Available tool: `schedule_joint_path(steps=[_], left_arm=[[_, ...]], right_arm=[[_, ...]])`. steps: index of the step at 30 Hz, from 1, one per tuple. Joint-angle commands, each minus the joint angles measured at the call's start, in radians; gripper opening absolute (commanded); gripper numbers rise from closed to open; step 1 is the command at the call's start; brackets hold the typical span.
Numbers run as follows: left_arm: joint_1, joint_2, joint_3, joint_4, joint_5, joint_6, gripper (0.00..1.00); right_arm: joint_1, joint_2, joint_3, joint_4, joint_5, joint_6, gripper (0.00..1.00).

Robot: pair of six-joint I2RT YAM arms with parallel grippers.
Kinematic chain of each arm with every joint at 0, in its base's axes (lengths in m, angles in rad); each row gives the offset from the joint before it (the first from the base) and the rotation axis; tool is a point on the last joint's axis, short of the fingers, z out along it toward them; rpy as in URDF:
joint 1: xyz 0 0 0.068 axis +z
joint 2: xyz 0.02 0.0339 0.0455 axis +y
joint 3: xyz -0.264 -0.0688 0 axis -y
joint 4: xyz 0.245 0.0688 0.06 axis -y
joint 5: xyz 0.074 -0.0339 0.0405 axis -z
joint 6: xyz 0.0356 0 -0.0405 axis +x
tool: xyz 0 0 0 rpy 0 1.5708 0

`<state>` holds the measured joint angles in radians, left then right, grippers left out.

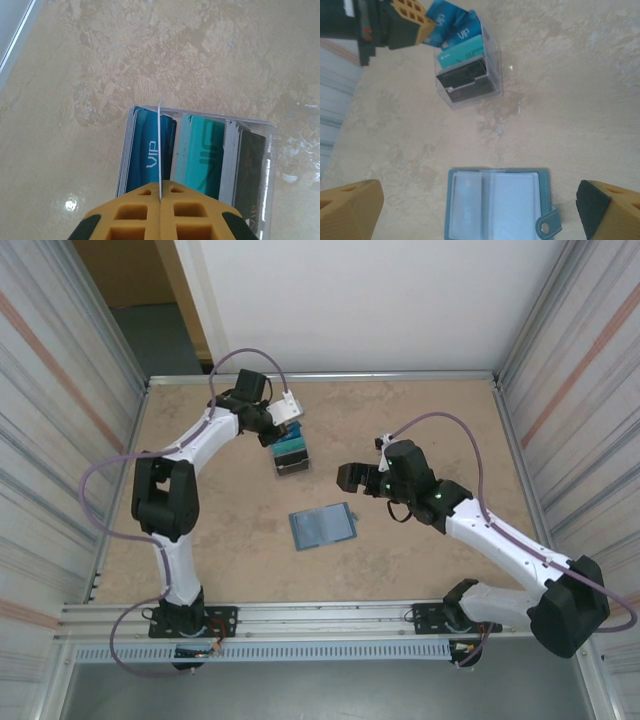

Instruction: Take the credit cards out of the card holder

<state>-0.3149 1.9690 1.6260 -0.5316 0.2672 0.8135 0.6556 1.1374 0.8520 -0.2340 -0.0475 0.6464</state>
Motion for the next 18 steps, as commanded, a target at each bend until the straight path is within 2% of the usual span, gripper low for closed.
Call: schedule_joint_path(steps=[1, 15, 18], left_arm=[[0.011, 0.033, 0.056, -0.033, -0.009, 0.052, 0.0], [0.017, 0.146, 0.15, -0.099, -0.08, 0.103, 0.0], [0.016, 0.136, 0.155, -0.118, -0.074, 0.101, 0.09]], right_arm=[[0.008, -0.034, -0.001, -0.022, 0.044, 0.019, 0.99], [0.012, -0.056, -0.015, -0.044, 0.059, 0.039, 0.99], [0.011, -0.053, -0.016, -0.045, 0.059, 0.038, 0.99]])
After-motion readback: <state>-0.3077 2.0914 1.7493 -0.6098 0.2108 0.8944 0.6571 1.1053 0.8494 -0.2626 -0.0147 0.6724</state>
